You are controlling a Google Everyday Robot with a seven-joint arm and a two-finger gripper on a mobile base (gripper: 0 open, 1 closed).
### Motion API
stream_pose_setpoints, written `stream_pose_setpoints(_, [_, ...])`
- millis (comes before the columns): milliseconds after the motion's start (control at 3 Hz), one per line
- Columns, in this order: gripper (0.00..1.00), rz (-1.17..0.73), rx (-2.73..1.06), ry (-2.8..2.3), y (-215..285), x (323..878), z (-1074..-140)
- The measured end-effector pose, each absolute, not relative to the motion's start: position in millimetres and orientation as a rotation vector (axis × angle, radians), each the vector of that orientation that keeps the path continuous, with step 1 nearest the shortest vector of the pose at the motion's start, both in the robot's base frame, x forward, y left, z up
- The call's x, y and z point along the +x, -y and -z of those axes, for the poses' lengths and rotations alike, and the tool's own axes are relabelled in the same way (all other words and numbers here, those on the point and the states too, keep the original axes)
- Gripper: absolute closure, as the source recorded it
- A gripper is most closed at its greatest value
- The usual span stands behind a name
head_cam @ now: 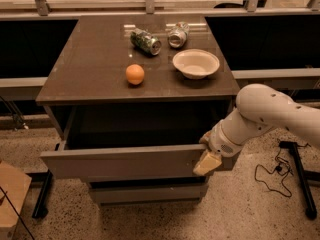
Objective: Open top drawer
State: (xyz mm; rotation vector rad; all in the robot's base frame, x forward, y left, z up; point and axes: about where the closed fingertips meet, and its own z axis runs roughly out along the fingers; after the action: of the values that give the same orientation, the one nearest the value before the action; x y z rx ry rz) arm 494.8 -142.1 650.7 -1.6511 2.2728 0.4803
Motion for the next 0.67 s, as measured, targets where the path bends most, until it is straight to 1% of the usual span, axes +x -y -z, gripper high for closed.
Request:
stream_pose_setpoints(333, [0.46, -0.48, -1.651, -2.273, 142.1, 494.8, -653.1])
stream_pose_setpoints(667, [0.23, -0.48, -1.651, -2.273, 142.1, 494.8, -653.3])
